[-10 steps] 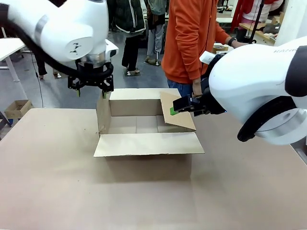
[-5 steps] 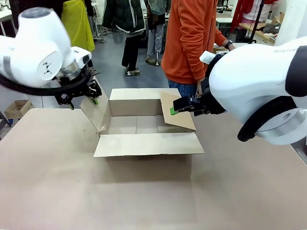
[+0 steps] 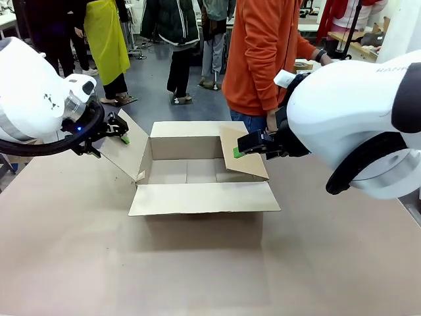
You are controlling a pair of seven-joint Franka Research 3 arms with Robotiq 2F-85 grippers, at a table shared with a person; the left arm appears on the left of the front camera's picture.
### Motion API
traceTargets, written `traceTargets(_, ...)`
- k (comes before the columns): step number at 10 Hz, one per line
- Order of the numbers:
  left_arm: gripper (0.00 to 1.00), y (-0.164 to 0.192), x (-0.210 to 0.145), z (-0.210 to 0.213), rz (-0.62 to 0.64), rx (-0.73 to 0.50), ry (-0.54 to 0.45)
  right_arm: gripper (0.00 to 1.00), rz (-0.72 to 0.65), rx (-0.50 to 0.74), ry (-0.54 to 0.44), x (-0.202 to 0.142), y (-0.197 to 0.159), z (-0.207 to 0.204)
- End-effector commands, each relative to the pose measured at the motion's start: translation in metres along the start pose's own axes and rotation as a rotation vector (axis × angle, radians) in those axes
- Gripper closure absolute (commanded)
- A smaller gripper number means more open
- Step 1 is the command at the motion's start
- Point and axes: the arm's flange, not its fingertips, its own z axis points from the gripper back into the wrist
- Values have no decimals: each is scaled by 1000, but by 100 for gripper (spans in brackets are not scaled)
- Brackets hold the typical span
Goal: Pack the gift set into the box.
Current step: Place both hands on the side flaps of the Package Box and spread them outward.
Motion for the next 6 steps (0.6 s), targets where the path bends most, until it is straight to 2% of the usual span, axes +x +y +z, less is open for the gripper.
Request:
traceTargets(1,0,-9,0,3,-8,64,5,0,-8,-2,5,-2,-1,5)
traceTargets(2,0,-9,0,3,-8,64,5,0,0,0,0,0,0,0)
traceTargets(3,0,-9,0,3,-8,64,5,0,15,-51,131,19,13,-18)
traceTargets(5,0,-9,0,3,-8,64,5,0,-7,-108,332,77,26,-43)
traceTargets(6,0,-9,0,3,-8,64,5,0,3,-237,393,102,34,-62)
